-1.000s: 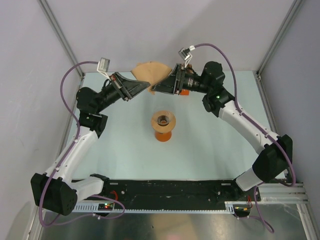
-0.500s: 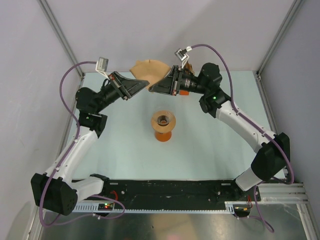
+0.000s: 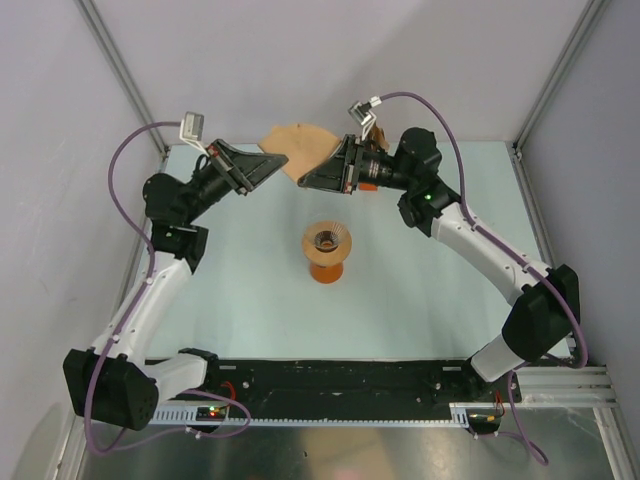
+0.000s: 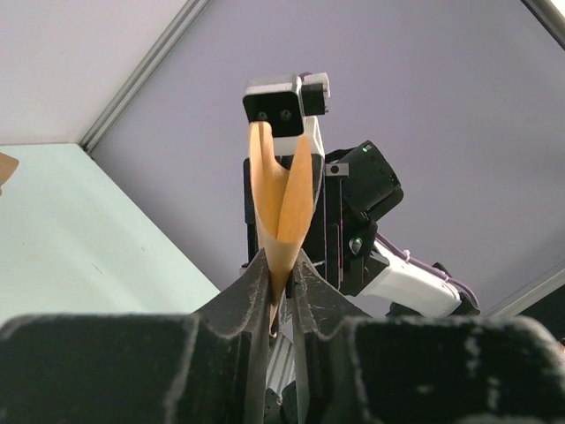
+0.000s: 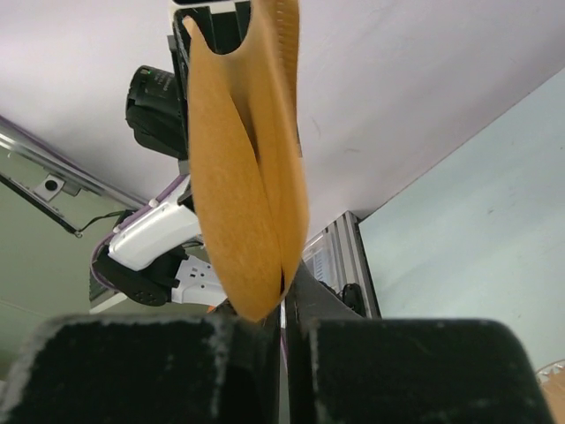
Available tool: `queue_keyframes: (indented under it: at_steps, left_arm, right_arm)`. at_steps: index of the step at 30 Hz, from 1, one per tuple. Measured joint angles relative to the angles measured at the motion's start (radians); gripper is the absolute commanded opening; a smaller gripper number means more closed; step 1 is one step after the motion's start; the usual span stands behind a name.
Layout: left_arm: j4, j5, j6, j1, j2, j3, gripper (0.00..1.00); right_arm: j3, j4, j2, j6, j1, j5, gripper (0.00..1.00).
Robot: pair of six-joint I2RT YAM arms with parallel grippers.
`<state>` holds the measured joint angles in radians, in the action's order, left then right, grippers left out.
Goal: Place the coffee filter in the dripper
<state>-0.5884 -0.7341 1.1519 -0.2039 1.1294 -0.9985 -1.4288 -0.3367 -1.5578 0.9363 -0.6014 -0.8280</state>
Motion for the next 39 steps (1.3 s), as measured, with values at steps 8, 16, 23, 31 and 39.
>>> queue_keyframes:
  at_steps: [8, 16, 23, 31, 39]
  left_arm:
    - [-0.001, 0.000, 0.000, 0.050, 0.000, -0.033, 0.09]
    - [0.005, -0.013, 0.005, 0.107, 0.000, -0.047, 0.30]
    - [0.011, -0.058, 0.010, 0.232, 0.000, -0.106, 0.68]
    - [0.256, -0.224, -0.231, 0.267, -0.027, -0.146, 0.83]
    - [0.777, -0.311, -0.773, 0.175, -0.138, -0.230, 0.84]
  right_arm:
    - [0.024, 0.006, 0.003, -0.006, 0.001, 0.000, 0.00]
    - [0.029, 0.006, 0.013, -0.014, 0.003, -0.010, 0.00]
    - [0.032, 0.114, 0.039, -0.174, 0.031, -0.091, 0.00]
    - [-0.064, 0.587, 0.068, -0.686, 0.053, -0.168, 0.00]
    - [-0.141, 0.965, 0.100, -1.102, 0.037, -0.178, 0.00]
